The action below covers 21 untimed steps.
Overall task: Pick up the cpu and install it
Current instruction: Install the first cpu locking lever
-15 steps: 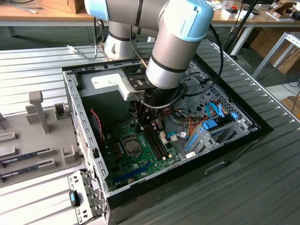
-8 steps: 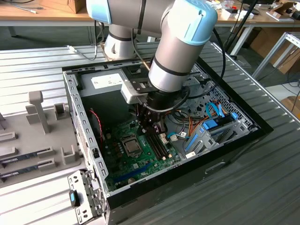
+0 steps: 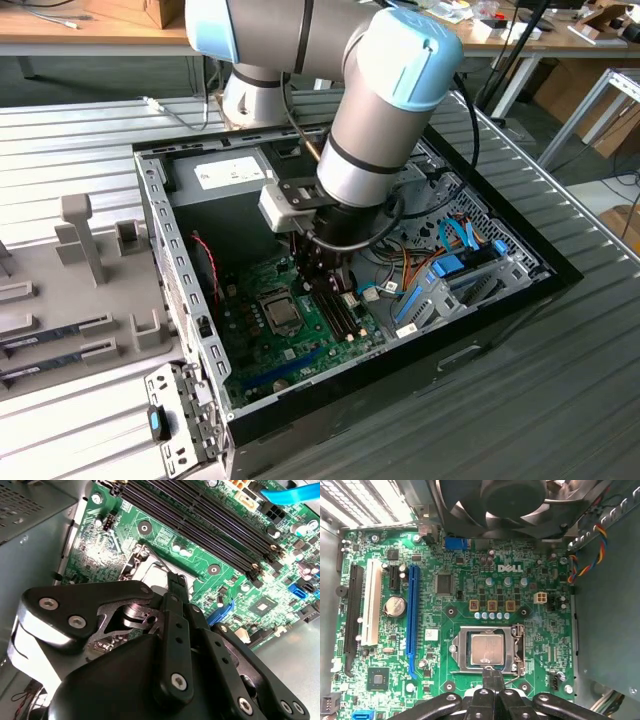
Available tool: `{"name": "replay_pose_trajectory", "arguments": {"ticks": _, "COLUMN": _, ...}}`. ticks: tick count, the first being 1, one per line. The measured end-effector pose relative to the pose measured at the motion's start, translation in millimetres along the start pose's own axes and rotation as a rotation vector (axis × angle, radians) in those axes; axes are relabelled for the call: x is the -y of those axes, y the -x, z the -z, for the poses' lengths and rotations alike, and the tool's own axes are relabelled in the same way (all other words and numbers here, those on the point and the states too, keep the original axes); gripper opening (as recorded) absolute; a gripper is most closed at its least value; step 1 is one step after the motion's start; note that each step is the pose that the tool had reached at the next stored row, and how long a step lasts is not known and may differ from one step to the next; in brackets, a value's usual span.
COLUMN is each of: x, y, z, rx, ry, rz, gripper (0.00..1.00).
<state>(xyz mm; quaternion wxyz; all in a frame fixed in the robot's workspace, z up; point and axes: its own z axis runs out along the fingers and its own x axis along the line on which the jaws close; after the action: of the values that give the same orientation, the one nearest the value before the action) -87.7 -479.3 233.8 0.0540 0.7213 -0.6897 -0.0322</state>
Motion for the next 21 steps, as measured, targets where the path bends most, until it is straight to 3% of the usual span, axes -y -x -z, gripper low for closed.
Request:
{"name": "replay_pose_trajectory", "arguments": {"ticks": 5, "x": 0.7, "y": -6.0, "z": -7.6, "rx": 0.0002, "ry": 0.0004, "rz": 0.0, "gripper": 0.11}}
{"name": "replay_pose_trajectory", "arguments": {"ticks": 11, "x": 2.5, "y": -10.0, "z": -22.1, "rx": 0.0002, "ry": 0.0006, "rz": 0.0, "gripper": 0.11}}
{"name": "replay_pose_trajectory", "arguments": {"ticks": 15, "x": 3.9, "y": -12.1, "z": -27.3, "rx": 0.0006, "ry": 0.0007, "rz": 0.0, "gripper": 0.11}}
{"name": "replay_pose_trajectory", "arguments": {"ticks": 21, "x": 7.3, "y": -15.1, "z": -29.2, "rx": 0.0005, "ry": 0.001, "rz": 0.0, "gripper": 0.11}}
